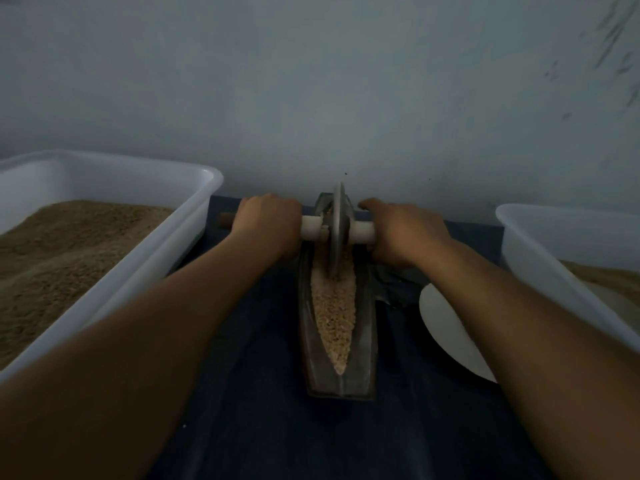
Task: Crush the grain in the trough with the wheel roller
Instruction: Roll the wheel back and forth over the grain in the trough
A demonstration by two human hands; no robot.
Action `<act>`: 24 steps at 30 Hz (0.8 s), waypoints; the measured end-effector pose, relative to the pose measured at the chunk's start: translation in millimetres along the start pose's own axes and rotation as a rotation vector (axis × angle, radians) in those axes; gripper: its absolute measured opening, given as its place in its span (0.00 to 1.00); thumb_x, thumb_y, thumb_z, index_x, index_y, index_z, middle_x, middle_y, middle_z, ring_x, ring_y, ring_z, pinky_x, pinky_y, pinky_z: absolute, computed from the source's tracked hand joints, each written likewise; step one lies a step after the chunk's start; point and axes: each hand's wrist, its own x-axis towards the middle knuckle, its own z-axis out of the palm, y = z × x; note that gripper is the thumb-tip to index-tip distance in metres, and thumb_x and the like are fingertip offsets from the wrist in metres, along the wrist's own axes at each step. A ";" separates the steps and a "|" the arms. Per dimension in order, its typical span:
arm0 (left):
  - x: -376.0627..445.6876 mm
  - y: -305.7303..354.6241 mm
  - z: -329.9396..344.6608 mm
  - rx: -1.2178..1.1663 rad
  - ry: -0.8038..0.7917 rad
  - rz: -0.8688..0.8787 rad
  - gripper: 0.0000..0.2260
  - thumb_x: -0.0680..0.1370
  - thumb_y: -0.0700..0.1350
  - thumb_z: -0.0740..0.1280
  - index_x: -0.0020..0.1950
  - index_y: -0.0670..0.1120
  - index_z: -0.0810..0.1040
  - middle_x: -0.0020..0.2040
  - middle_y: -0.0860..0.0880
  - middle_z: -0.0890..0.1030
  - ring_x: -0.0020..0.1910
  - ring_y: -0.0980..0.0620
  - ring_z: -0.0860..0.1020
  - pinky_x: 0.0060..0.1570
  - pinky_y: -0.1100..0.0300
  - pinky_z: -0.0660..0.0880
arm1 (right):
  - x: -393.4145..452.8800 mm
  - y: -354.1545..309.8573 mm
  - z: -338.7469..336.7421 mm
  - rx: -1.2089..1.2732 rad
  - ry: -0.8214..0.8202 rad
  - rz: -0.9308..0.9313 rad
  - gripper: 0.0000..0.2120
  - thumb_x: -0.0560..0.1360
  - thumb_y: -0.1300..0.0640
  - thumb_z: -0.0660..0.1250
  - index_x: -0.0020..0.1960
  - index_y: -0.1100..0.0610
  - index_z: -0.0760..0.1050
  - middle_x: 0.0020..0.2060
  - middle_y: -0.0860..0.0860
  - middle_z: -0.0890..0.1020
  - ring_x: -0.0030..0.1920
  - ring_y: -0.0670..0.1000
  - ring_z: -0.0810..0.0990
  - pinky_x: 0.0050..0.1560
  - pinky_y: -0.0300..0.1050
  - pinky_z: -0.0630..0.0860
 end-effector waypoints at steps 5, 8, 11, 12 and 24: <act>-6.9 3.6 -1.4 0.042 0.056 0.019 0.12 0.74 0.50 0.69 0.55 0.49 0.75 0.51 0.46 0.80 0.49 0.45 0.79 0.44 0.54 0.68 | -12.0 -3.1 3.2 0.032 0.004 0.044 0.32 0.71 0.47 0.71 0.72 0.45 0.64 0.58 0.53 0.80 0.53 0.57 0.80 0.39 0.45 0.69; -22.8 5.0 -2.1 0.032 0.092 0.030 0.09 0.74 0.49 0.69 0.52 0.50 0.75 0.49 0.47 0.81 0.49 0.46 0.79 0.43 0.55 0.68 | -26.7 -8.2 2.0 0.005 0.065 0.045 0.24 0.70 0.46 0.71 0.65 0.46 0.70 0.53 0.51 0.81 0.50 0.56 0.80 0.38 0.44 0.66; -41.1 6.8 -4.5 0.023 0.115 0.033 0.09 0.74 0.49 0.69 0.51 0.50 0.73 0.47 0.49 0.80 0.47 0.47 0.79 0.44 0.55 0.68 | -44.4 -13.5 0.2 -0.022 0.118 0.036 0.14 0.70 0.46 0.70 0.53 0.48 0.74 0.44 0.50 0.81 0.43 0.54 0.79 0.31 0.43 0.60; -46.8 8.1 -5.4 0.023 0.125 0.035 0.09 0.74 0.49 0.69 0.52 0.50 0.73 0.47 0.49 0.80 0.47 0.47 0.79 0.44 0.55 0.68 | -50.9 -15.2 -0.5 -0.036 0.135 0.031 0.13 0.69 0.47 0.70 0.51 0.48 0.74 0.42 0.49 0.80 0.40 0.54 0.78 0.30 0.43 0.58; -118.4 13.9 -16.1 -0.168 0.341 0.085 0.13 0.71 0.45 0.72 0.42 0.51 0.66 0.41 0.50 0.78 0.38 0.51 0.73 0.42 0.57 0.63 | -124.7 -30.3 -19.1 0.042 0.274 -0.066 0.13 0.74 0.48 0.68 0.56 0.50 0.76 0.45 0.47 0.81 0.42 0.49 0.78 0.40 0.45 0.69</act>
